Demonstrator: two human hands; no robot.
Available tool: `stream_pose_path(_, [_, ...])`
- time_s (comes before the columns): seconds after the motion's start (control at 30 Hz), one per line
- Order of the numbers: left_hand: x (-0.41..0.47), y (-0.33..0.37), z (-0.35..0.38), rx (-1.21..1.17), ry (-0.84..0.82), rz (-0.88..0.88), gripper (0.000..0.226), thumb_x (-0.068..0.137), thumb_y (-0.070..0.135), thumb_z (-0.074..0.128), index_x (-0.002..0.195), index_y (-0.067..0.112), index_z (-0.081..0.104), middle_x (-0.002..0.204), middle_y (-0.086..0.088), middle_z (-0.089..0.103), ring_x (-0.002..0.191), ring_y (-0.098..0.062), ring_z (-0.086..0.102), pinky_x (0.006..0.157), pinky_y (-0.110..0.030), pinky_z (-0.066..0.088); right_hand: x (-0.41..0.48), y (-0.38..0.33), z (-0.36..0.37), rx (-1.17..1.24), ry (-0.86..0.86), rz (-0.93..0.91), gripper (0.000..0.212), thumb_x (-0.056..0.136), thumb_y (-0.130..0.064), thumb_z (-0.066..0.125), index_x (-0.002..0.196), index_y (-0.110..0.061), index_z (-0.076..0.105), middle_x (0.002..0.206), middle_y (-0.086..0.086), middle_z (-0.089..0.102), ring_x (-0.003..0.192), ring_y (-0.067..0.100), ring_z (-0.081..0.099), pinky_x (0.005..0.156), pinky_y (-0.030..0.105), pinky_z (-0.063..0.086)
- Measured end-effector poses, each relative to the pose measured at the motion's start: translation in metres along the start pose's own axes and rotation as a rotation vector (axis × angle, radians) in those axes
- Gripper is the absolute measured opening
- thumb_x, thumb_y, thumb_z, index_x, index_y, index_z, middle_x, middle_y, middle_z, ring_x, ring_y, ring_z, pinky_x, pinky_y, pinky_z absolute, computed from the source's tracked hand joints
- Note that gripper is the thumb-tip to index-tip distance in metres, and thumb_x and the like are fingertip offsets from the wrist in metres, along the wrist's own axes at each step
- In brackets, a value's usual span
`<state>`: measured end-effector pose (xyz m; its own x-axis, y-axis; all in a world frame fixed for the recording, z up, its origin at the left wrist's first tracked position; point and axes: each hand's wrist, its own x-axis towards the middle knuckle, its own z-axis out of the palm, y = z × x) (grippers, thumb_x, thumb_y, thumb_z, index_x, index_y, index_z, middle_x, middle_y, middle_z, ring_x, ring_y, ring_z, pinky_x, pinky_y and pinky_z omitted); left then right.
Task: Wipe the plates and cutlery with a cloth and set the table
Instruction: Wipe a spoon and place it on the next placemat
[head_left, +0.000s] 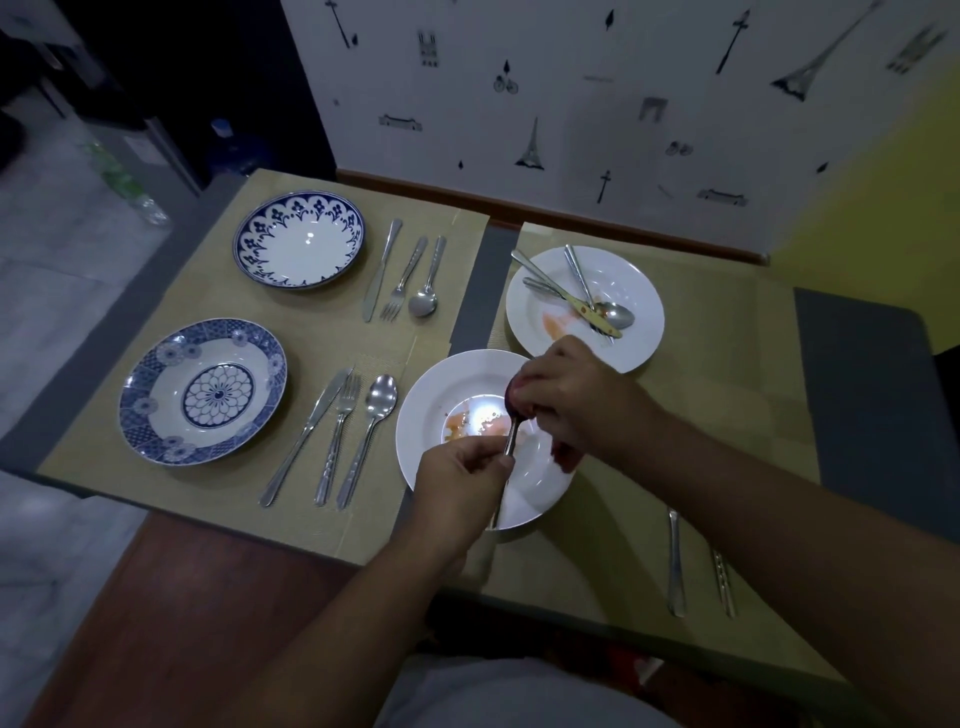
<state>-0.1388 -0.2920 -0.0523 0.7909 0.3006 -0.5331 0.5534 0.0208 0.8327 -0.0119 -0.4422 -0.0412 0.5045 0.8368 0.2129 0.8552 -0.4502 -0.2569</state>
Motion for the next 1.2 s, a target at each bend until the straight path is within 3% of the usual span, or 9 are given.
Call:
stream_pose_path(0.13, [0.001, 0.004, 0.002, -0.009, -0.007, -0.039, 0.028, 0.098, 0.013, 0.06, 0.124, 0.012, 0.069, 0.11, -0.01, 0.072, 0.086, -0.016, 0.067, 0.07, -0.023, 0.057, 0.002, 0.005, -0.004, -0.021, 0.051, 0.135, 0.024, 0.072, 0.0, 0.082, 0.093, -0.011, 0.08, 0.099, 0.007, 0.076, 0.089, 0.032, 0.06, 0.074, 0.042, 0.056])
stream_pose_path(0.3, [0.003, 0.003, 0.007, -0.028, 0.056, -0.077, 0.024, 0.1, 0.019, 0.056, 0.117, 0.019, 0.071, 0.113, -0.004, 0.07, 0.102, -0.024, 0.06, 0.097, -0.048, 0.054, -0.007, 0.001, 0.001, -0.007, 0.061, 0.161, 0.021, 0.076, -0.003, 0.078, 0.095, -0.011, 0.079, 0.103, 0.005, 0.075, 0.095, 0.028, 0.058, 0.076, 0.039, 0.054])
stream_pose_path(0.43, [0.003, 0.006, 0.008, -0.001, 0.08, -0.044, 0.032, 0.096, 0.037, 0.064, 0.12, 0.018, 0.072, 0.111, 0.002, 0.072, 0.101, -0.019, 0.062, 0.095, -0.047, 0.056, -0.01, -0.01, 0.01, 0.039, 0.031, 0.097, 0.022, 0.077, -0.007, 0.079, 0.097, -0.015, 0.078, 0.107, 0.001, 0.073, 0.098, 0.025, 0.055, 0.077, 0.036, 0.052])
stream_pose_path(0.53, [0.005, 0.005, 0.01, 0.001, 0.09, -0.1, 0.027, 0.097, 0.026, 0.064, 0.12, 0.017, 0.072, 0.114, -0.003, 0.072, 0.103, -0.024, 0.062, 0.096, -0.045, 0.056, -0.009, -0.016, 0.014, 0.078, 0.018, 0.086, 0.024, 0.077, -0.009, 0.079, 0.1, -0.017, 0.077, 0.108, -0.001, 0.073, 0.098, 0.023, 0.054, 0.078, 0.033, 0.051])
stream_pose_path(0.6, [0.007, 0.005, 0.01, -0.033, 0.085, -0.133, 0.021, 0.097, 0.021, 0.062, 0.113, 0.015, 0.074, 0.105, -0.007, 0.073, 0.097, -0.026, 0.064, 0.087, -0.037, 0.057, -0.01, -0.017, 0.013, 0.086, 0.009, 0.096, 0.026, 0.078, -0.009, 0.079, 0.103, -0.017, 0.076, 0.108, -0.002, 0.073, 0.097, 0.023, 0.054, 0.078, 0.033, 0.052])
stream_pose_path(0.73, [0.006, 0.008, 0.007, -0.096, 0.031, -0.161, 0.022, 0.094, 0.016, 0.066, 0.115, 0.016, 0.074, 0.099, -0.007, 0.075, 0.091, -0.021, 0.067, 0.081, -0.033, 0.055, -0.014, -0.013, 0.007, 0.099, 0.048, 0.124, 0.025, 0.079, -0.009, 0.079, 0.102, -0.015, 0.076, 0.107, 0.0, 0.073, 0.097, 0.026, 0.057, 0.078, 0.037, 0.054])
stream_pose_path(0.93, [0.006, 0.007, 0.001, -0.037, -0.021, -0.102, 0.019, 0.095, 0.01, 0.063, 0.104, 0.018, 0.078, 0.086, -0.005, 0.077, 0.087, -0.024, 0.07, 0.087, -0.038, 0.058, -0.021, -0.022, 0.007, 0.041, 0.015, -0.104, 0.018, 0.084, -0.013, 0.066, 0.099, -0.014, 0.076, 0.107, 0.004, 0.07, 0.094, 0.028, 0.057, 0.081, 0.035, 0.05])
stream_pose_path(1.1, [0.007, 0.007, -0.007, 0.007, 0.01, -0.032, 0.018, 0.091, 0.008, 0.069, 0.104, 0.017, 0.078, 0.087, 0.002, 0.078, 0.082, -0.014, 0.071, 0.086, -0.034, 0.058, -0.007, -0.015, 0.005, 0.068, 0.03, -0.013, 0.028, 0.089, -0.02, 0.051, 0.1, -0.015, 0.077, 0.106, 0.002, 0.071, 0.095, 0.026, 0.056, 0.082, 0.034, 0.049])
stream_pose_path(1.2, [0.006, 0.007, -0.009, 0.012, 0.007, -0.014, 0.017, 0.09, 0.005, 0.068, 0.099, 0.015, 0.079, 0.082, -0.005, 0.077, 0.078, -0.018, 0.071, 0.086, -0.04, 0.06, -0.002, -0.012, 0.005, 0.062, 0.071, 0.074, 0.019, 0.086, -0.01, 0.065, 0.101, -0.013, 0.076, 0.106, 0.003, 0.072, 0.096, 0.028, 0.057, 0.083, 0.036, 0.051])
